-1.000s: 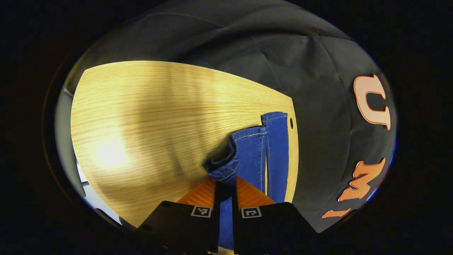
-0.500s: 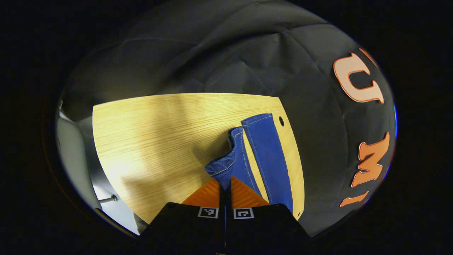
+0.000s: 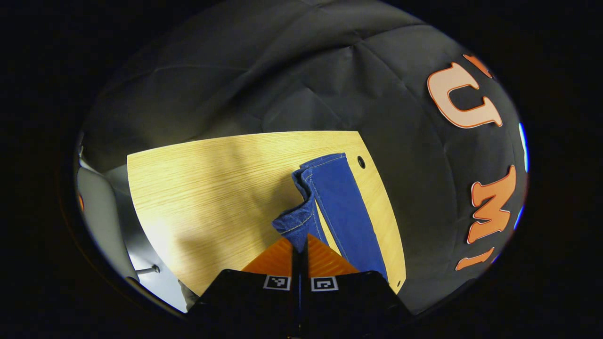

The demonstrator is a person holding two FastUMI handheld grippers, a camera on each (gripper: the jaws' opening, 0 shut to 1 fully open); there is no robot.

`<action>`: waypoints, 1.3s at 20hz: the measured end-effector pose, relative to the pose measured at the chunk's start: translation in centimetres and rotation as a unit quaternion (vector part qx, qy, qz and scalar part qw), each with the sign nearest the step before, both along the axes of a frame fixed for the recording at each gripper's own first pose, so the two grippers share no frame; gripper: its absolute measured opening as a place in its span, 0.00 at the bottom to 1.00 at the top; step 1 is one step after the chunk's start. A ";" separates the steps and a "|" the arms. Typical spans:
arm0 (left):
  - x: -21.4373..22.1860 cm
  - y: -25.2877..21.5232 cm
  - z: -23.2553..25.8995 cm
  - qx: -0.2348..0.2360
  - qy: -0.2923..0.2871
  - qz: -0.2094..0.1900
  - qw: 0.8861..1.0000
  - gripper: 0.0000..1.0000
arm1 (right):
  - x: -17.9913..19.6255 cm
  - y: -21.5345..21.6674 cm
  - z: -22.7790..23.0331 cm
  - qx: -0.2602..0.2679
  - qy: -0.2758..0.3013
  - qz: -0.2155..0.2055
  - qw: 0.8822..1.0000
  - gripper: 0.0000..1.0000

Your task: Grasp the waist and the cuffs of the jeans and fold them to make the two legs overlap; first hold the waist and fold one-third of the jeans toward the cuffs, then hold the cuffs and fold the remaining one-third in the same direction to finish folding.

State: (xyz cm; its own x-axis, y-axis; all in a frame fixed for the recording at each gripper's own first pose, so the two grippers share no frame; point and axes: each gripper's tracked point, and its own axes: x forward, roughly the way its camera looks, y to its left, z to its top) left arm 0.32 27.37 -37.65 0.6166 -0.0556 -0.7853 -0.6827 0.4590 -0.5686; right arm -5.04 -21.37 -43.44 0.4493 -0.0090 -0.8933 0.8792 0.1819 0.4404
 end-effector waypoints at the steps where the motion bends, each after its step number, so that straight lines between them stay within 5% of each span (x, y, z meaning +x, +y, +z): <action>1: 0.2 -0.1 -0.1 0.001 0.001 0.000 1.000 0.01 | 0.4 0.6 0.1 0.030 -0.019 -0.021 0.999 0.29; 3: 0.4 -0.4 0.2 0.005 0.002 0.001 1.000 0.01 | 0.9 0.8 -0.2 0.073 -0.050 -0.056 0.994 0.18; 5: 0.4 -0.2 1.0 0.005 0.003 0.010 1.000 0.01 | 0.8 0.3 0.8 0.101 -0.065 -0.079 0.990 0.17; 9: 1.1 0.7 3.4 0.004 -0.003 0.031 0.999 0.01 | 2.5 -0.8 4.2 0.102 -0.079 -0.059 0.990 0.17; 14: 5.1 0.6 5.7 0.007 -0.011 -0.012 1.000 0.01 | 7.7 -1.8 8.9 0.091 -0.122 -0.047 0.987 0.17; 18: 8.2 -0.1 5.5 0.000 -0.010 -0.054 0.998 0.01 | 10.9 -0.1 7.5 0.083 -0.099 -0.028 0.991 0.17; 21: 9.8 -0.6 4.2 -0.002 -0.001 -0.079 0.997 0.01 | 11.4 -0.4 6.2 0.063 -0.078 -0.039 0.994 0.17; 22: 10.4 -0.5 4.0 -0.003 -0.001 -0.081 0.997 0.01 | 11.9 -0.6 6.1 0.066 -0.078 -0.035 0.994 0.06; 26: 11.9 -0.6 3.1 -0.013 0.004 -0.090 0.996 0.01 | 11.8 -0.5 6.7 0.065 -0.080 -0.029 0.994 0.06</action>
State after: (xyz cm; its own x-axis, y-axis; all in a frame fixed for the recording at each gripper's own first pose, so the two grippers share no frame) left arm 12.22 26.73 -34.53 0.5893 -0.1849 -0.7865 -0.5953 0.5587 -0.5774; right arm 6.78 -21.82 -36.72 0.5876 0.0718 -0.8060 0.8036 0.0646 0.5916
